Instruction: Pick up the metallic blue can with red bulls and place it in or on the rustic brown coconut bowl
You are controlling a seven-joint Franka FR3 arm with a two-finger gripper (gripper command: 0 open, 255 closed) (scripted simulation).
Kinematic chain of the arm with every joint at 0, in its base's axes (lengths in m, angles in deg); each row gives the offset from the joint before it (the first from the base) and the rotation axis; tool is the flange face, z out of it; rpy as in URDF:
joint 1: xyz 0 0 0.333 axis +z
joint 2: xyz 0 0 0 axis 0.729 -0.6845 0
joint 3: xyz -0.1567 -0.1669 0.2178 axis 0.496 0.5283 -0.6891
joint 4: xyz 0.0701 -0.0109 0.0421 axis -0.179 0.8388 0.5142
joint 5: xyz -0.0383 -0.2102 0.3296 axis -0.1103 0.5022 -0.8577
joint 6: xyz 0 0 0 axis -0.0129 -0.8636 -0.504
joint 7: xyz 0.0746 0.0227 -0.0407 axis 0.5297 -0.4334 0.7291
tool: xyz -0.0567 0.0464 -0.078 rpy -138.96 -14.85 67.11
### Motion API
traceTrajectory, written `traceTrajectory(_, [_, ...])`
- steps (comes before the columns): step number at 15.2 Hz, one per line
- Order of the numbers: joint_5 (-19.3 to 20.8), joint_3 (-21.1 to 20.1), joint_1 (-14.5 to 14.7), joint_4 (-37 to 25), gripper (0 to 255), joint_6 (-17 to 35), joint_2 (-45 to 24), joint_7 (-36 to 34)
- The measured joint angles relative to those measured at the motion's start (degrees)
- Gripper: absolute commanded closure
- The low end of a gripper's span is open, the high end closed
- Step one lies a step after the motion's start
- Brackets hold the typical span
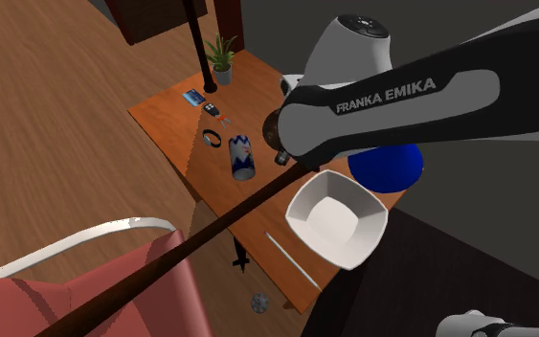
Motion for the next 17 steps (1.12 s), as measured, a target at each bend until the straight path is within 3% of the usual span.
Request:
traceTrajectory(1, [-0.31, -0.06, -0.05, -0.15, 255, 0.25, -0.39, 0.18])
traceTrajectory(2, [-0.31, -0.07, -0.04, -0.17, 0, 0.27, -0.38, 0.18])
traceTrajectory(4, [1.18, 0.24, 0.77, -1.34, 0, -0.28, -1.22, -2.59])
traceTrajectory(6, [5.83, 1.54, 3.33, -6.32, 0, -3.15, -4.65, -15.12])
traceTrajectory(9, [10.22, 3.94, 7.11, -17.42, 0, -10.49, -12.55, -34.31])
traceTrajectory(13, [10.13, 6.35, 8.0, -37.11, 0, -24.04, -26.65, -53.82])
traceTrajectory(17, [9.43, 6.48, 7.62, -42.39, 0, -26.88, -31.36, -58.32])
